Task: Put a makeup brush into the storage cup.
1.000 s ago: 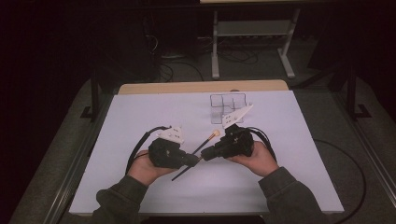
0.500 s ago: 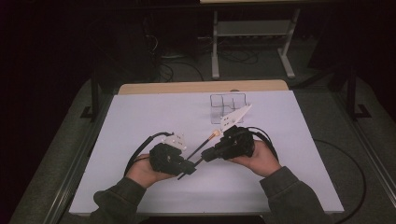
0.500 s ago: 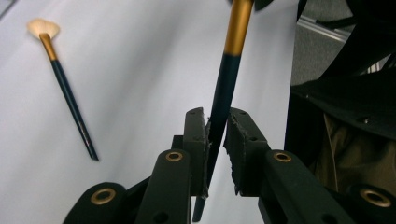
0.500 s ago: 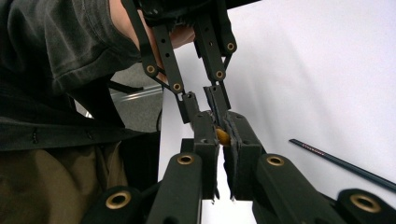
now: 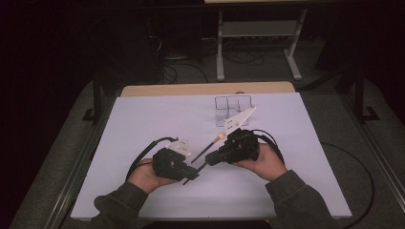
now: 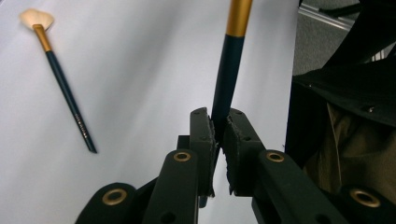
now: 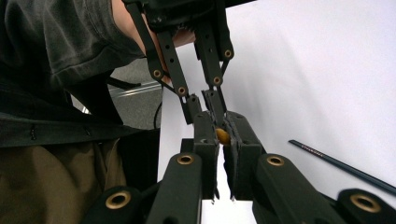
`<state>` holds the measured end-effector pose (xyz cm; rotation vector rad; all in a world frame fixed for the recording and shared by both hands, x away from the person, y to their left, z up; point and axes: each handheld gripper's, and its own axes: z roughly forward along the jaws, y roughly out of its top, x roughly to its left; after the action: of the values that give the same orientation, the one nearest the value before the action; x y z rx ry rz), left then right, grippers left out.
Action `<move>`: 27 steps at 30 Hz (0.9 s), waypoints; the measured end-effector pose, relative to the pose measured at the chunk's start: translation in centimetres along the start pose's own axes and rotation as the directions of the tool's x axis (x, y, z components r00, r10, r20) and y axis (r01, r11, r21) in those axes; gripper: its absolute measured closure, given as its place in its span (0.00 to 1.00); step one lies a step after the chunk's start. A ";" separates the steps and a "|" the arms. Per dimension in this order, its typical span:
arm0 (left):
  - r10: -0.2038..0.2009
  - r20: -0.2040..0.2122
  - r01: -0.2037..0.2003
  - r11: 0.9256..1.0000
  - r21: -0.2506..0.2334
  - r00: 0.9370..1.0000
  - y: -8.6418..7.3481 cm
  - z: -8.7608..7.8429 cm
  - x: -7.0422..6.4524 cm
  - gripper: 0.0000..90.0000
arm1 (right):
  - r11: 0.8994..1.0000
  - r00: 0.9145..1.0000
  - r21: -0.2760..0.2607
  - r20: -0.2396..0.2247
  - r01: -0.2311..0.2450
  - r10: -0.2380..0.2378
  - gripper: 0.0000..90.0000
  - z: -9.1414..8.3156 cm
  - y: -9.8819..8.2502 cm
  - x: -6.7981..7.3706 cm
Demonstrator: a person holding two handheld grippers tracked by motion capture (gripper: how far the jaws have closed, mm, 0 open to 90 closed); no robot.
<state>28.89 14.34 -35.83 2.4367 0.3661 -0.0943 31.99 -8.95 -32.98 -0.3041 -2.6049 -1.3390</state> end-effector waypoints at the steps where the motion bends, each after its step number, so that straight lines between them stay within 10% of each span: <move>1: 0.016 0.004 -0.016 1.000 0.006 1.000 0.1 0.0 0.0 0.93 | 1.000 1.000 -0.002 0.005 0.002 -0.002 0.91 0.0 0.0 0.0; 10: 0.006 -0.010 -0.006 1.000 -0.017 1.000 0.0 0.2 -0.2 0.93 | 0.995 0.997 -0.073 0.033 -0.071 0.073 0.58 -1.0 -1.1 -0.5; 27: -0.008 -0.018 0.006 0.998 -0.068 1.000 0.6 0.1 0.1 0.93 | 0.994 0.997 -0.088 0.028 -0.062 0.065 0.78 0.1 -2.1 -0.2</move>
<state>29.16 13.80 -35.55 2.3708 0.3797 -0.0622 31.64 -10.06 -34.75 -0.4210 -2.5432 -1.4389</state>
